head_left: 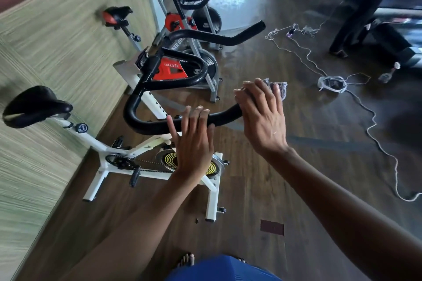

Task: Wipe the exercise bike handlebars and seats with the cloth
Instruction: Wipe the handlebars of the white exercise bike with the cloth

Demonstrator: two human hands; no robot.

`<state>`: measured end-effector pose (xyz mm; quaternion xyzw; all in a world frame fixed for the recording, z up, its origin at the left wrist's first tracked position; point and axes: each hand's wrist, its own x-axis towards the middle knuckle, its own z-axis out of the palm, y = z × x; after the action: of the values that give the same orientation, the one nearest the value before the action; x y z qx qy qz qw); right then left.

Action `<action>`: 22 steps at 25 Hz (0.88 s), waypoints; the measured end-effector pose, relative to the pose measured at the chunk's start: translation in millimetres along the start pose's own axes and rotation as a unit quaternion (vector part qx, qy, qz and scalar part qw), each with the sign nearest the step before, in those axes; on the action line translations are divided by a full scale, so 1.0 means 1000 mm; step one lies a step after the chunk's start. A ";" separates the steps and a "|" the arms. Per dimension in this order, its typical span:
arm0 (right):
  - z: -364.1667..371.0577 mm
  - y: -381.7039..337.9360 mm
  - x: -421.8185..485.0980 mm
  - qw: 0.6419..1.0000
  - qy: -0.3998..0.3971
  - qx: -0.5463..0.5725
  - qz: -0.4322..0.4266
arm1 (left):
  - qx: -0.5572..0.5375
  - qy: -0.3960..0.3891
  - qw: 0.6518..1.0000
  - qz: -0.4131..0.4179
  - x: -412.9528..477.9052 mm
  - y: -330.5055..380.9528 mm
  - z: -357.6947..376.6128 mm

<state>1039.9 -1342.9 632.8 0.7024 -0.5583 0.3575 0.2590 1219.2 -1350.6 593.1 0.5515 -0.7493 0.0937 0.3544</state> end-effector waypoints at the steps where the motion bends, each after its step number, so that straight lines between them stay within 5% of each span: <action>1: 0.000 0.001 0.001 1.000 0.003 0.003 0.009 | -0.002 0.004 1.000 0.000 0.000 0.001 0.001; 10: 0.001 0.012 0.003 0.998 0.009 0.068 -0.010 | -0.018 -0.007 0.999 -0.034 0.002 0.011 -0.001; 22: -0.005 0.005 0.005 0.999 -0.035 0.022 -0.019 | -0.017 -0.027 0.999 -0.031 0.001 0.010 -0.004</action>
<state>1035.0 -1343.0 639.7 0.7306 -0.5455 0.3397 0.2306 1211.9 -1345.4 598.9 0.5705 -0.7428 0.0556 0.3460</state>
